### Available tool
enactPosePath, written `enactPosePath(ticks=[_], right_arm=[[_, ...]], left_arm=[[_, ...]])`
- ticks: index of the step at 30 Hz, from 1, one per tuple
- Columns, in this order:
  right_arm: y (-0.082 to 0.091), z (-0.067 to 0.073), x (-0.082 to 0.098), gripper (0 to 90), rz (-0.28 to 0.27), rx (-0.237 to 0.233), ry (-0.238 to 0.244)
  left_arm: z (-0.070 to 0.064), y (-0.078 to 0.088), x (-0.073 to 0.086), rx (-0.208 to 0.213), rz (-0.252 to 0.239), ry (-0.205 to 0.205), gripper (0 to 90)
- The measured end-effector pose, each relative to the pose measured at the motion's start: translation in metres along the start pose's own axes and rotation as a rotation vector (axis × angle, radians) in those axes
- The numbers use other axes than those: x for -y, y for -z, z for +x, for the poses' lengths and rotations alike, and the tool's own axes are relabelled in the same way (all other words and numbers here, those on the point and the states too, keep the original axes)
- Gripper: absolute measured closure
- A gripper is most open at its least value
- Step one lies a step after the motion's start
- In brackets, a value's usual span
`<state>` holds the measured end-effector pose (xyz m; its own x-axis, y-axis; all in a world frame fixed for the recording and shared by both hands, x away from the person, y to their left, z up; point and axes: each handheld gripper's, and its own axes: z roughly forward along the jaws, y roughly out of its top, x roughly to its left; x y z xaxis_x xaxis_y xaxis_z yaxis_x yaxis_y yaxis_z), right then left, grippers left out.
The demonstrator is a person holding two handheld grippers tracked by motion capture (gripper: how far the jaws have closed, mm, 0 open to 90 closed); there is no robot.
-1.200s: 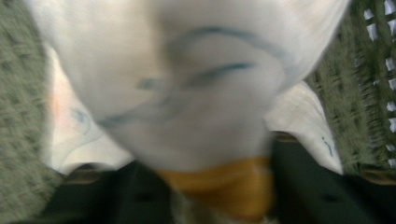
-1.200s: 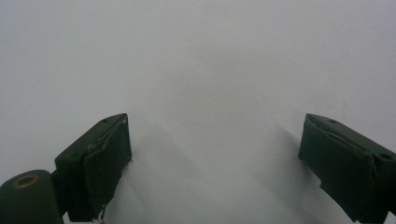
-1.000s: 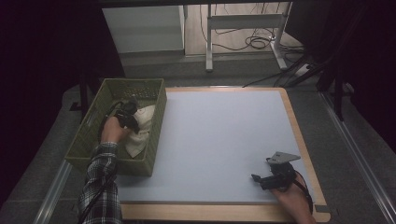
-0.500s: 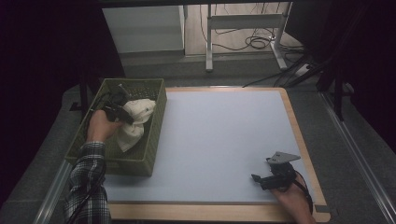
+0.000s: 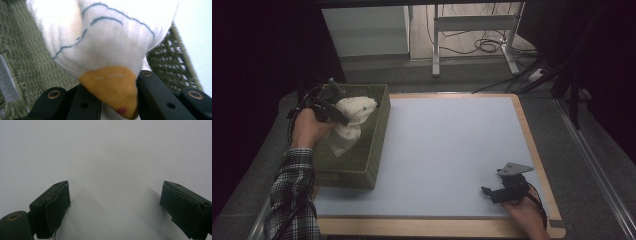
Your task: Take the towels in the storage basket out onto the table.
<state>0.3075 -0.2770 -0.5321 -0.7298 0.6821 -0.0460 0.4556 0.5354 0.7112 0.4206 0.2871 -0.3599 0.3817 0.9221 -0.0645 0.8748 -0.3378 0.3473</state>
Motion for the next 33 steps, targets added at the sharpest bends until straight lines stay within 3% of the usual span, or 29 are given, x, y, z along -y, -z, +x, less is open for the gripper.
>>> enactPosePath(ticks=[12,19,33], right_arm=[[0.000,0.000,0.000,9.4,-0.001,0.000,0.000],[0.000,0.000,0.000,9.4,0.001,-0.001,0.000],[0.000,0.000,0.000,9.4,0.000,-0.001,0.001]], left_arm=[[-0.033,0.029,-0.017,0.012,-0.009,-0.084,79.8],[-0.059,0.035,-0.033,0.016,0.024,-0.161,79.6],[-0.126,0.027,-0.061,0.050,0.045,-0.313,79.6]])
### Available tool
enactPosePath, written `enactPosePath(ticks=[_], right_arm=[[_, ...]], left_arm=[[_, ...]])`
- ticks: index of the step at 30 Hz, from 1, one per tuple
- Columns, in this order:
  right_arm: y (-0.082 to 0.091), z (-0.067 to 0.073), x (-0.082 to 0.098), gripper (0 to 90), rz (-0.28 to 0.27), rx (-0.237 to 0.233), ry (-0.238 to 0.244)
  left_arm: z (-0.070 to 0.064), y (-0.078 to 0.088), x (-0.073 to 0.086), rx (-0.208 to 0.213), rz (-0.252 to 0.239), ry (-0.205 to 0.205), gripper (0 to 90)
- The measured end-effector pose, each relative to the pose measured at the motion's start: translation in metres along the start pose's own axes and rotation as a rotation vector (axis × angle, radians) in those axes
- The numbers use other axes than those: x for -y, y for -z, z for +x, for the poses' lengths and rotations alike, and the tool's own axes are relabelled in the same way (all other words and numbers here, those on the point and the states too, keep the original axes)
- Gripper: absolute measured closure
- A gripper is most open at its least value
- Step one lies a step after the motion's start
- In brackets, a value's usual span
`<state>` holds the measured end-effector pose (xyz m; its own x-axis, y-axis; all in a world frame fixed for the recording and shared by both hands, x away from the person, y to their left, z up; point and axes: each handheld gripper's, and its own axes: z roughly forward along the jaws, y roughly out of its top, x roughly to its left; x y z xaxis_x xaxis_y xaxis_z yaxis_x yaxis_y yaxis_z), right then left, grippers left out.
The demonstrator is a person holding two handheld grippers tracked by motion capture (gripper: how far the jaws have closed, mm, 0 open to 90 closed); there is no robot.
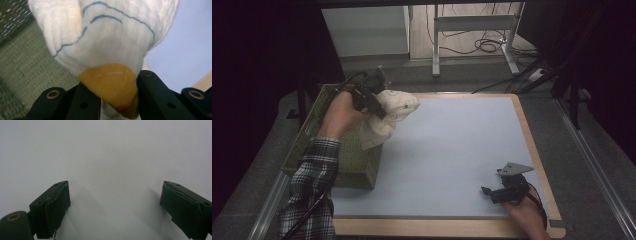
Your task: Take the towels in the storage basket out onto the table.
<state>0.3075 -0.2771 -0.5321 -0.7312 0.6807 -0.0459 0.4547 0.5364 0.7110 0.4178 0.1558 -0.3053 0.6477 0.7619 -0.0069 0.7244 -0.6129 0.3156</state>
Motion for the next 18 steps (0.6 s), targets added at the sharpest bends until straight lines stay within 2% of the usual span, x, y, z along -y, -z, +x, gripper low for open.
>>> enactPosePath(ticks=[8,14,18], right_arm=[[0.000,0.000,0.000,9.4,0.000,-0.001,-0.001],[0.000,0.000,0.000,9.4,0.001,-0.001,-0.001],[0.000,0.000,0.000,9.4,0.000,0.000,-0.002]], left_arm=[[-0.034,-0.019,-0.021,0.035,-0.008,-0.097,78.3],[-0.054,-0.046,-0.029,0.063,-0.020,-0.148,78.3],[-0.062,-0.063,-0.028,0.086,-0.055,-0.168,78.4]])
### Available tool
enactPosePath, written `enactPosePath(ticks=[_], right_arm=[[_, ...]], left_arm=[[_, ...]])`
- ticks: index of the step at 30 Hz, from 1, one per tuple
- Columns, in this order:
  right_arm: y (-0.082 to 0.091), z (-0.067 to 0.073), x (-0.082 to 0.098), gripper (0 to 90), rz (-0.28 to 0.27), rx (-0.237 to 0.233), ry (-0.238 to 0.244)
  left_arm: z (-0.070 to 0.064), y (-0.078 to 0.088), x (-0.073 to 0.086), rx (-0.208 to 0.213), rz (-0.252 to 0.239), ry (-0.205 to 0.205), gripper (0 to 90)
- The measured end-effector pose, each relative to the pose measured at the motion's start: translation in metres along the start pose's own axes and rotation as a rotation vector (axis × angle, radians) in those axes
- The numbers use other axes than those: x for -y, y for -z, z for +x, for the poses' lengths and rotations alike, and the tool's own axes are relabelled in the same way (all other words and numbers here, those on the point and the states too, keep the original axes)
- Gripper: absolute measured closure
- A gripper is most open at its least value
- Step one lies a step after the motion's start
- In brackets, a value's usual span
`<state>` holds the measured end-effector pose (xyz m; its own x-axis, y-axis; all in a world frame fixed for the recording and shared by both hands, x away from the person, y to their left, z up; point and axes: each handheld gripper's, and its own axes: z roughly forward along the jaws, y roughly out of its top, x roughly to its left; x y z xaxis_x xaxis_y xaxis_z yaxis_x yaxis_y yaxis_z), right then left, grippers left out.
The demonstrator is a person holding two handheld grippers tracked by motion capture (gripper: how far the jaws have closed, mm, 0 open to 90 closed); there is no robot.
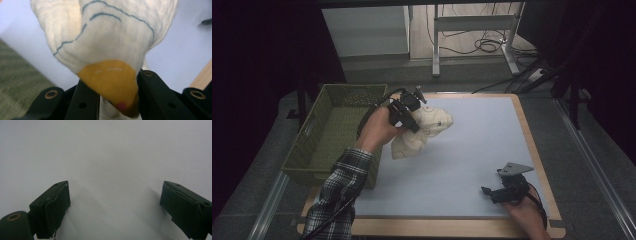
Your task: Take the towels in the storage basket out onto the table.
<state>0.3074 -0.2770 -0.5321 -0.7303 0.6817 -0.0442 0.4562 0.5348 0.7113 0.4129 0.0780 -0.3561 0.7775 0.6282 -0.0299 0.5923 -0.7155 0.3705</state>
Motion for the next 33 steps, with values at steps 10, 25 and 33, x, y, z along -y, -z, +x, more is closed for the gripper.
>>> enactPosePath(ticks=[10,25,33], right_arm=[[0.000,0.000,0.000,9.4,0.000,0.001,0.001],[0.000,0.000,0.000,9.4,0.002,0.001,0.000],[0.000,0.000,0.000,9.4,0.002,0.001,0.000]], left_arm=[[-0.012,-0.044,0.021,0.049,-0.157,-0.008,76.9],[-0.035,-0.109,0.043,0.080,-0.355,-0.015,74.1],[-0.040,-0.131,0.050,0.062,-0.421,-0.015,63.7]])
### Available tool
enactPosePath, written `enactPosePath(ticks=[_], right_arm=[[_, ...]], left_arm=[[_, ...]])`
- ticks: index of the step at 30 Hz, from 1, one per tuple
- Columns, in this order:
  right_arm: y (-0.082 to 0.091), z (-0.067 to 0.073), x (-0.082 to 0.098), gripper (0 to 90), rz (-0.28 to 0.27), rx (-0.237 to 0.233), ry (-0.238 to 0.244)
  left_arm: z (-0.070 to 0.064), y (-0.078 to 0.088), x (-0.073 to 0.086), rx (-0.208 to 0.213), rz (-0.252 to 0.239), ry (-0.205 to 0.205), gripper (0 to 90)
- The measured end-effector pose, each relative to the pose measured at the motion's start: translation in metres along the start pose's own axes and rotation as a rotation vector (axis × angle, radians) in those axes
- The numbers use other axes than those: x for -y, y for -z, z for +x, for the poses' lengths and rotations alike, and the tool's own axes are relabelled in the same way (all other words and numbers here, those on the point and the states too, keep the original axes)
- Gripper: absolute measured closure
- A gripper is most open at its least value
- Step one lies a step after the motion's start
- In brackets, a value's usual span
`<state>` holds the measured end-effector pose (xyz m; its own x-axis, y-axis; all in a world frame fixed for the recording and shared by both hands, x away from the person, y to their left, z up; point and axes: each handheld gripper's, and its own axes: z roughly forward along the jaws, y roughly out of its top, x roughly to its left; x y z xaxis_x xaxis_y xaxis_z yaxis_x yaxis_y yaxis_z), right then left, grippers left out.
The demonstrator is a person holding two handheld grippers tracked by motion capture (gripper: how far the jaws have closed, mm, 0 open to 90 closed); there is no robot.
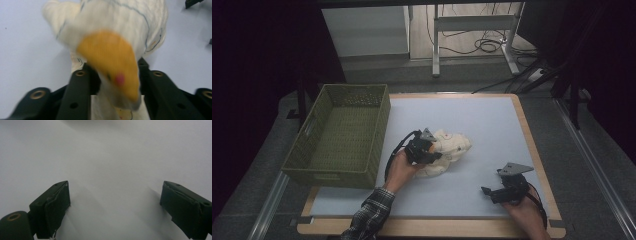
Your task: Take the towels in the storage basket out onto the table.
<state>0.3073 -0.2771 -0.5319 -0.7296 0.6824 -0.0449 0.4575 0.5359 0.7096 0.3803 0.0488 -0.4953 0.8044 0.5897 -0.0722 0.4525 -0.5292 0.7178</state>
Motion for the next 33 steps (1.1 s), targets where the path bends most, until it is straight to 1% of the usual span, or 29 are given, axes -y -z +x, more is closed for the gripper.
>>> enactPosePath(ticks=[1,3,4,6,10,14,15,18,20,24,27,29,30,32,33], right_arm=[[0.000,0.000,0.000,9.4,0.000,0.000,0.000],[0.000,0.000,0.000,9.4,0.000,0.000,0.000],[0.000,0.000,0.000,9.4,0.000,0.000,0.000],[0.000,0.000,0.000,9.4,0.000,0.000,0.000],[0.000,0.000,0.000,9.4,-0.001,0.000,-0.001],[0.000,0.000,0.000,9.4,0.000,-0.001,-0.001],[0.000,0.000,0.000,9.4,0.001,-0.001,-0.001],[0.000,0.000,0.000,9.5,0.001,-0.003,-0.001],[0.000,0.000,0.000,9.6,0.001,-0.003,-0.001],[0.000,0.000,0.000,9.8,0.000,-0.005,-0.003],[0.000,0.000,0.000,9.9,0.001,-0.005,-0.003],[0.000,0.000,-0.001,10.7,0.001,-0.004,-0.007],[0.001,-0.001,-0.001,13.2,0.003,-0.002,-0.009],[0.002,-0.001,-0.004,23.6,0.000,-0.007,-0.004],[0.001,-0.001,-0.006,25.1,-0.001,-0.015,-0.006]], left_arm=[[0.000,-0.001,0.002,-0.003,-0.006,0.007,60.6],[0.001,-0.002,0.005,-0.013,-0.027,0.007,49.6],[0.001,-0.001,0.007,-0.009,-0.040,0.022,46.5],[0.000,0.001,0.010,-0.013,-0.057,0.027,38.9],[-0.003,0.010,0.017,-0.034,-0.073,0.022,31.4],[-0.005,0.023,0.028,-0.042,-0.116,0.046,27.0],[-0.006,0.026,0.032,-0.037,-0.127,0.050,26.9],[-0.010,0.034,0.042,-0.053,-0.152,0.057,25.7],[-0.014,0.037,0.050,-0.062,-0.160,0.061,25.8],[-0.019,0.037,0.065,-0.094,-0.152,0.061,31.9],[-0.022,0.037,0.075,-0.104,-0.153,0.070,37.7],[-0.023,0.036,0.081,-0.100,-0.153,0.071,41.6],[-0.024,0.036,0.083,-0.098,-0.152,0.071,42.6],[-0.024,0.035,0.086,-0.098,-0.145,0.072,44.6],[-0.024,0.034,0.087,-0.104,-0.137,0.065,45.2]])
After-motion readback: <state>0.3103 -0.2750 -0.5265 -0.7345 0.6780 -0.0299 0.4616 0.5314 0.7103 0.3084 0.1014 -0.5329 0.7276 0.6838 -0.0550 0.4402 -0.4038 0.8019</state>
